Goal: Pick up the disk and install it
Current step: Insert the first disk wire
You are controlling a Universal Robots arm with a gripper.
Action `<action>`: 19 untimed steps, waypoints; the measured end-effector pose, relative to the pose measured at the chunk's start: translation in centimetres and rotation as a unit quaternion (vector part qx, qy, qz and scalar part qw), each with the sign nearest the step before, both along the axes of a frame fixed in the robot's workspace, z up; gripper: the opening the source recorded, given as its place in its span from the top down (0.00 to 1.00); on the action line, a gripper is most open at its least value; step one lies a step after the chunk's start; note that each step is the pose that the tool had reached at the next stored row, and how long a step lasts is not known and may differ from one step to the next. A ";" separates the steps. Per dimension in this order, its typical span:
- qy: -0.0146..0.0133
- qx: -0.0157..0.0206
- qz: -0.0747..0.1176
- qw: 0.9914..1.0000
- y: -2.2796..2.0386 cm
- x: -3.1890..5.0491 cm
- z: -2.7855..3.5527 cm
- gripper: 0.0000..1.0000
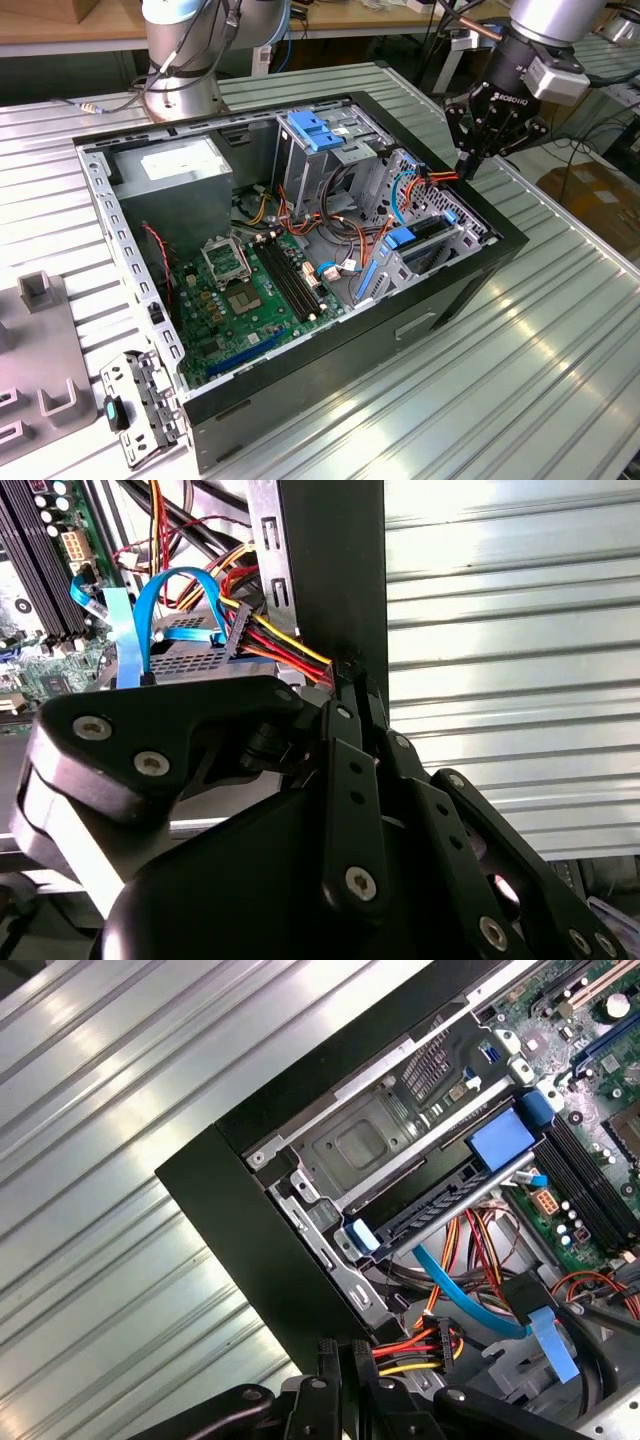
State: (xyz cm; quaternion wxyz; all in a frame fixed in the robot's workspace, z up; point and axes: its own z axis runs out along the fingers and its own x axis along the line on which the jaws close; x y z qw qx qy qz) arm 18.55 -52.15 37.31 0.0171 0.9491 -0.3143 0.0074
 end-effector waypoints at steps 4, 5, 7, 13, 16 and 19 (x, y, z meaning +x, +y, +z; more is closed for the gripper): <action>0.000 0.000 -0.009 1.000 0.00 -0.07 0.02 0.84; 0.000 0.000 -0.013 1.000 0.00 -0.08 0.02 0.84; 0.000 0.000 -0.028 1.000 0.00 -0.09 0.02 0.84; 0.000 0.000 -0.061 0.998 0.00 -0.11 0.01 0.84; 0.000 0.000 -0.068 0.998 0.00 -0.44 0.02 0.84; 0.000 0.000 -0.069 0.998 0.00 -0.95 0.01 0.84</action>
